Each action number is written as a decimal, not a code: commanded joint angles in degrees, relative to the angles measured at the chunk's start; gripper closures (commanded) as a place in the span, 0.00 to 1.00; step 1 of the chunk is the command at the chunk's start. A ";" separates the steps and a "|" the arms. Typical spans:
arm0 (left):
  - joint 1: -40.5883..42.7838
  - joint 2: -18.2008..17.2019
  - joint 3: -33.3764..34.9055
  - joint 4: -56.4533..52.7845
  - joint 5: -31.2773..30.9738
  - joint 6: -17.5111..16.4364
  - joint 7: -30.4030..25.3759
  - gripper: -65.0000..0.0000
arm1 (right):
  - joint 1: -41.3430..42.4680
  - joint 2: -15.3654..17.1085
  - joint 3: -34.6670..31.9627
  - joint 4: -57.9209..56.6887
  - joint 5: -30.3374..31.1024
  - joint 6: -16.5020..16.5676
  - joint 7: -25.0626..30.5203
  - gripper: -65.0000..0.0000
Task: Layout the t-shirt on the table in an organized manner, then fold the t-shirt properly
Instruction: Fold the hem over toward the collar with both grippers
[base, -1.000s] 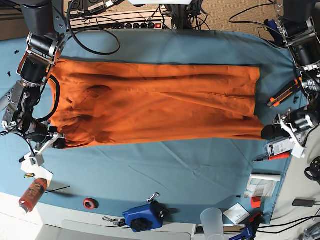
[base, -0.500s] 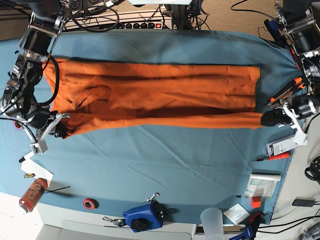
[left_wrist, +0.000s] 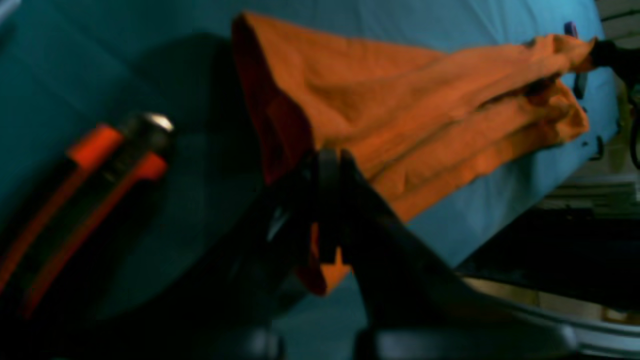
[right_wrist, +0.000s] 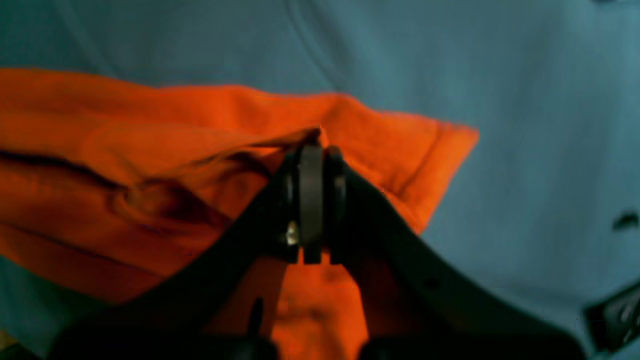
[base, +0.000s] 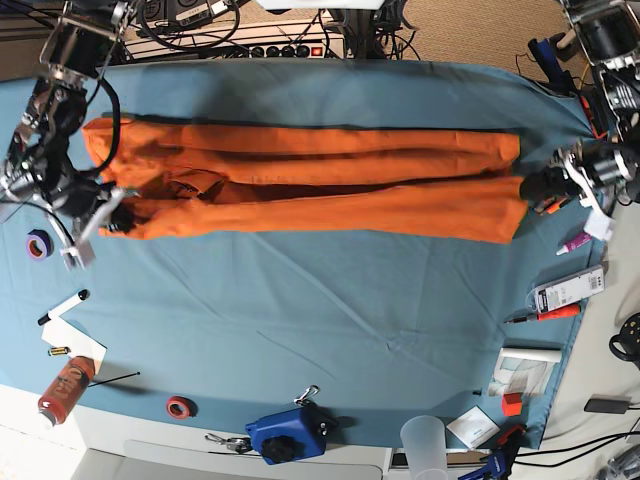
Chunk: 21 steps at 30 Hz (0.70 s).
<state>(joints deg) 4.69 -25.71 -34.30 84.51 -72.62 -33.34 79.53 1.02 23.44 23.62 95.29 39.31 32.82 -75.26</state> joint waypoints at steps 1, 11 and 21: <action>0.15 -0.59 -0.39 0.90 -1.84 -0.46 -0.22 1.00 | -0.11 1.14 1.66 1.11 1.14 -0.04 0.33 1.00; 2.01 1.18 -0.39 0.90 -1.92 -1.27 -0.17 1.00 | -8.83 0.98 6.88 1.09 4.96 2.67 0.33 1.00; 2.14 1.27 -0.39 0.90 2.97 -1.27 -1.27 1.00 | -9.60 0.83 6.86 1.09 1.18 3.69 2.69 1.00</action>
<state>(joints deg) 7.18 -23.33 -34.30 84.49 -68.40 -34.44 78.83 -9.08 22.98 30.00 95.37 40.34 36.27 -73.32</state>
